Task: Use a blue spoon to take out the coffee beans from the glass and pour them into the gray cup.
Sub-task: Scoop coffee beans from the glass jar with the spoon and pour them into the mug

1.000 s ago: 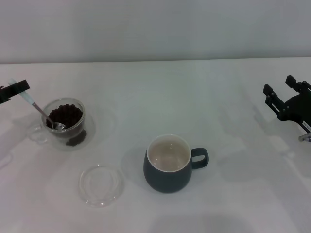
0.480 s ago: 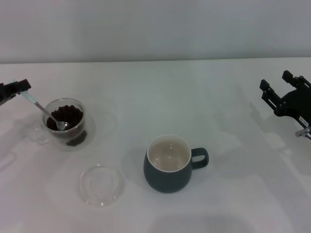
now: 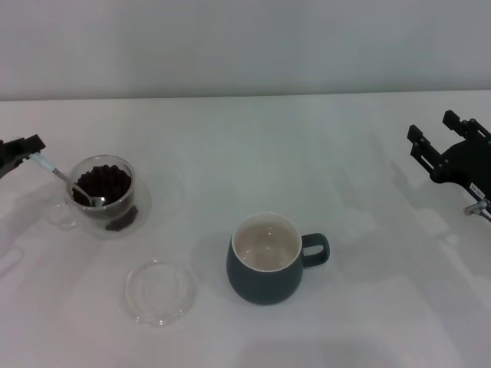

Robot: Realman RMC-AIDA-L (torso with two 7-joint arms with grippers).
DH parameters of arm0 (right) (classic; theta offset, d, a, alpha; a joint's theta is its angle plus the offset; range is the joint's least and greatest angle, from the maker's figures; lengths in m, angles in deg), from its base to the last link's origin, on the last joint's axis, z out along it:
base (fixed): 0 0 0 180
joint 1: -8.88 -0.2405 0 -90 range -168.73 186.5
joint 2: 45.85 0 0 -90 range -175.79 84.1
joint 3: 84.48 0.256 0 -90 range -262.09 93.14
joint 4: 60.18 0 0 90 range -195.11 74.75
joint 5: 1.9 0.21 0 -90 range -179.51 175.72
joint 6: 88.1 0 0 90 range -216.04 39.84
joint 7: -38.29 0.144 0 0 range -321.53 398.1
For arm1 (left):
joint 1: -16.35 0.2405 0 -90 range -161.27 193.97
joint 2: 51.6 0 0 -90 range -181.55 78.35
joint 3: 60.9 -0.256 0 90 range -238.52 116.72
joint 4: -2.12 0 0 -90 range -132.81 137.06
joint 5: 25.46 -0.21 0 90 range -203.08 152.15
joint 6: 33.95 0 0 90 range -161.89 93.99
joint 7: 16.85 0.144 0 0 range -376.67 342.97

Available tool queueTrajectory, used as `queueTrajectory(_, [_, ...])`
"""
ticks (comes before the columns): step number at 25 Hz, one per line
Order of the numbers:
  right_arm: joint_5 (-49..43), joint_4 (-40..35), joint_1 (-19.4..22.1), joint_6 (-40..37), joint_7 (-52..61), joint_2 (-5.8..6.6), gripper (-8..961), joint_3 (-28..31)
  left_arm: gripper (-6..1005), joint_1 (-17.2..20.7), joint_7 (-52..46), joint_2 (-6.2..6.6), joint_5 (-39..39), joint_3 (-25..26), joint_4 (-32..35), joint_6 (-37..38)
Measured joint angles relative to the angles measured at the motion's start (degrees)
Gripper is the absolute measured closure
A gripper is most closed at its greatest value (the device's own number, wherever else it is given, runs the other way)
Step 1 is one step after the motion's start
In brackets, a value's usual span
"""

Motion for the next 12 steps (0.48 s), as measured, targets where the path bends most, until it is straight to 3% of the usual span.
queueTrajectory(12, [-0.1,0.0,0.1,0.2,0.1,0.00,289,-0.4,867,1.3,-2.0,-0.83,5.8,0.2,-2.1,0.4])
